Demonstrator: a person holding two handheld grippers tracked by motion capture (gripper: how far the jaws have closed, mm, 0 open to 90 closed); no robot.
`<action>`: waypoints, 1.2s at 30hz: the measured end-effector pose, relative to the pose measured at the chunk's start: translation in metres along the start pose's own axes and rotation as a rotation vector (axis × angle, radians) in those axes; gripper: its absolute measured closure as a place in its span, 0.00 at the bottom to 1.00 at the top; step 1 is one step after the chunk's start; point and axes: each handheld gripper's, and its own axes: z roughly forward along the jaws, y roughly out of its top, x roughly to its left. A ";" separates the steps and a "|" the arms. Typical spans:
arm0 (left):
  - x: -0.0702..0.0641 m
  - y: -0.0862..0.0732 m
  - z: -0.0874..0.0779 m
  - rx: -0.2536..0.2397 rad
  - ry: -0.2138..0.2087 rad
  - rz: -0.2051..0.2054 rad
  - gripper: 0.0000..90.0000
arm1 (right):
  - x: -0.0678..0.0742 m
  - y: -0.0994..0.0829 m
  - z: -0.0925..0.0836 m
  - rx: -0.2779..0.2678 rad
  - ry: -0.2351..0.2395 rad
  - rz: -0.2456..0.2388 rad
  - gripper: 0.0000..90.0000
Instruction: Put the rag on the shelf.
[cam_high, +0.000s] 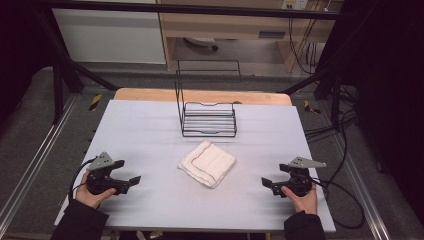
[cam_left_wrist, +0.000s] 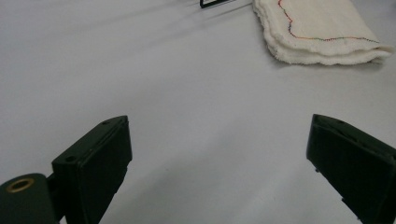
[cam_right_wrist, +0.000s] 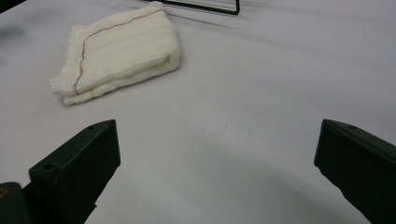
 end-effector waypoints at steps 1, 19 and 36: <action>0.000 0.000 0.000 0.000 0.000 0.000 0.08 | 0.000 0.000 0.000 0.000 0.000 0.000 0.01; -0.002 0.000 -0.001 -0.006 0.009 0.002 0.07 | 0.013 0.009 0.009 0.010 -0.017 -0.020 0.06; -0.004 0.001 0.000 -0.007 0.030 0.004 0.07 | 0.035 0.045 0.059 0.043 -0.044 -0.046 0.20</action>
